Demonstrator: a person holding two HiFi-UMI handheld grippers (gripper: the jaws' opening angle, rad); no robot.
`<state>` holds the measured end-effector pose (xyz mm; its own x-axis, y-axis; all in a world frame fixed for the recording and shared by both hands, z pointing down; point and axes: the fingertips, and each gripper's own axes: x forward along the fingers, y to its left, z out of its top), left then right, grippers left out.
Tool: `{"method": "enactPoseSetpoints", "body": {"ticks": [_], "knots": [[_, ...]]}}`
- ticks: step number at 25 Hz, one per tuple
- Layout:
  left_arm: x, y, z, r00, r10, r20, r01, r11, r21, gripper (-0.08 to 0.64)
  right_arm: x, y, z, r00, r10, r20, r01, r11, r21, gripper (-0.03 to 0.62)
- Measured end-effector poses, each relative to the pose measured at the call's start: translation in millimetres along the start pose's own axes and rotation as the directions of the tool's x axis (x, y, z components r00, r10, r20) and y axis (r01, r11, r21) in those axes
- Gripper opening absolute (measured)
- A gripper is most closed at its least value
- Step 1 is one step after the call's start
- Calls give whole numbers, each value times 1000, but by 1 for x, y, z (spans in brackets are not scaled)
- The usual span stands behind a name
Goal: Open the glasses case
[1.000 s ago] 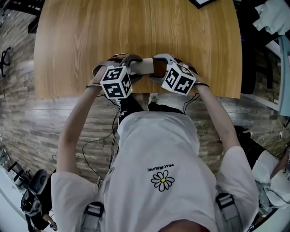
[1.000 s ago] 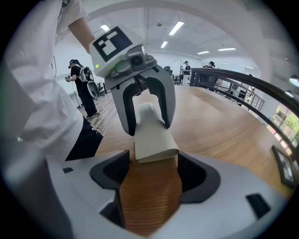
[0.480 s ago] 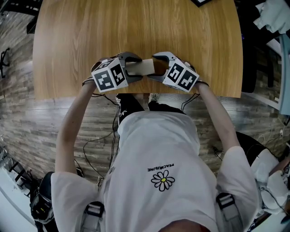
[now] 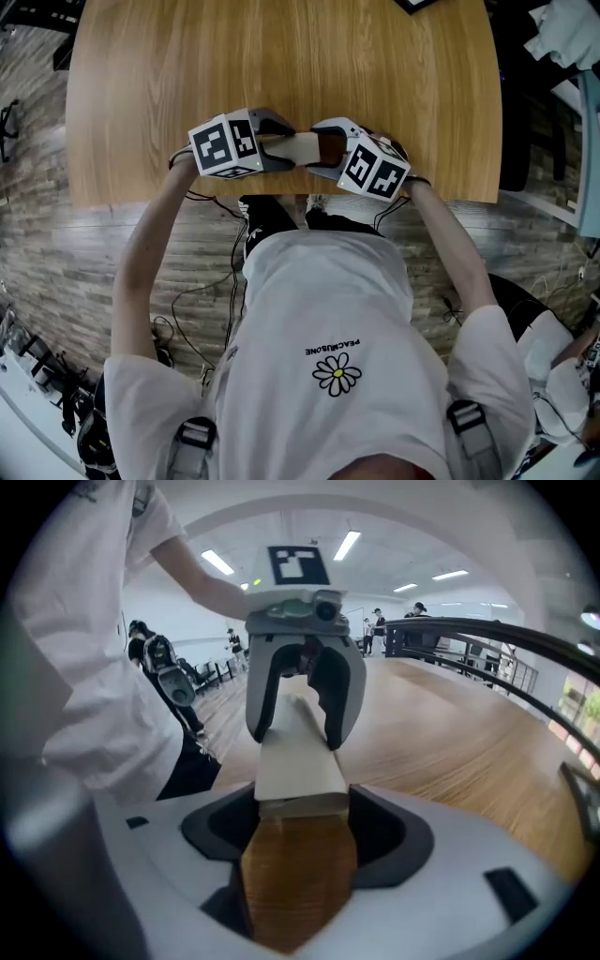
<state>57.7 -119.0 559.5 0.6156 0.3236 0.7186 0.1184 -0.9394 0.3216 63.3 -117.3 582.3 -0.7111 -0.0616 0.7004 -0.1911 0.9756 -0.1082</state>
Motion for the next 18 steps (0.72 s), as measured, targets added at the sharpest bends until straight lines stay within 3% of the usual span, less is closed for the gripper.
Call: {"method": "enactPoseSetpoints", "body": {"ticks": [5, 9, 18], "knots": [[-3, 4, 1, 995, -96, 11, 96, 990, -104, 265, 4, 1, -4, 999, -25, -35, 22, 996, -83, 316], [-3, 8, 2, 987, -158, 8, 157, 975, -155, 272, 6, 1, -6, 999, -17, -43, 14, 997, -77, 321], [-9, 19, 11, 995, -101, -12, 99, 989, -111, 272, -1, -5, -10, 994, -110, -8, 110, 994, 18, 336]]}}
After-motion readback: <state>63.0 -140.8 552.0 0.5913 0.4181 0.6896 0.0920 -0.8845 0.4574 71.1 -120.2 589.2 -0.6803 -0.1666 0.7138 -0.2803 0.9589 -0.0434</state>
